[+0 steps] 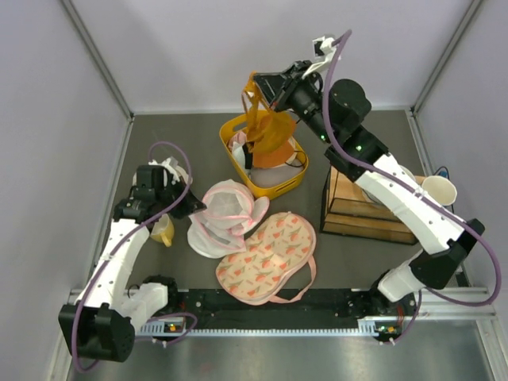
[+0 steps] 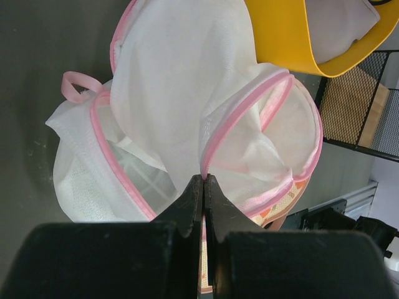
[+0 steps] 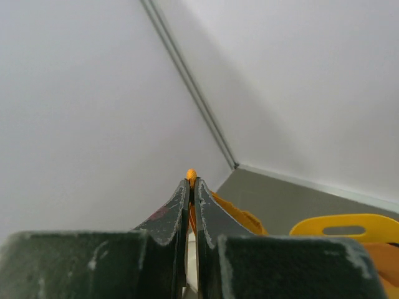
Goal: Unzip the laundry bag and remove the bra
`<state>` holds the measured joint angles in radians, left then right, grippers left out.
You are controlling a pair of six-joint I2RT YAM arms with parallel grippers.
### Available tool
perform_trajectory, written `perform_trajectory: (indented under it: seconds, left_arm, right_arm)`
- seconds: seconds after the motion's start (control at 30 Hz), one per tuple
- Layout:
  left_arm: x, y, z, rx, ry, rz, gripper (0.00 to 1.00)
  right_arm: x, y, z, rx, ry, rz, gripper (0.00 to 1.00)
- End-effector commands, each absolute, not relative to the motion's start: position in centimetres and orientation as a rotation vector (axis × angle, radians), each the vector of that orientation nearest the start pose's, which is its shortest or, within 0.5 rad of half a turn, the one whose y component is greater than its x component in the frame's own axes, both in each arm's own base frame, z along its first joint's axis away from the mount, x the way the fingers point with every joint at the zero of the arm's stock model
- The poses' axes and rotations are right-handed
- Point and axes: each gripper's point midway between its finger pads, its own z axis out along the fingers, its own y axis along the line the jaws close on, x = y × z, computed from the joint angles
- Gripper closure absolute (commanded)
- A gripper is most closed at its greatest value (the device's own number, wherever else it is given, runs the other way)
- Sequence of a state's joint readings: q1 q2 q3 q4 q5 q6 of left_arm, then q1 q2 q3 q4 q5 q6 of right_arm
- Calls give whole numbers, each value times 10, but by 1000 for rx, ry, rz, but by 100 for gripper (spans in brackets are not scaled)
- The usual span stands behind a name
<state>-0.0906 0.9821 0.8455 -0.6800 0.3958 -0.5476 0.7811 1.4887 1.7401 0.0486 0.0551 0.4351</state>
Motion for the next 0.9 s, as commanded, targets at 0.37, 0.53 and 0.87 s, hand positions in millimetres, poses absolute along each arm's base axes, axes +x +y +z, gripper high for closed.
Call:
perform_trajectory:
  seconds: [0.37,0.53,0.87]
  left_arm:
    - [263,-103,220,-314,2287,-760,100]
    - [261,-105,214,-318,2308,-778,100]
    - [261,-100,211,-321,2315,-748,100]
  right_arm:
    - [460,328,286,23,1825,634,100]
    - [476,333,194,58,2035,581,100]
    - [448,324,225,52,2005,676,66]
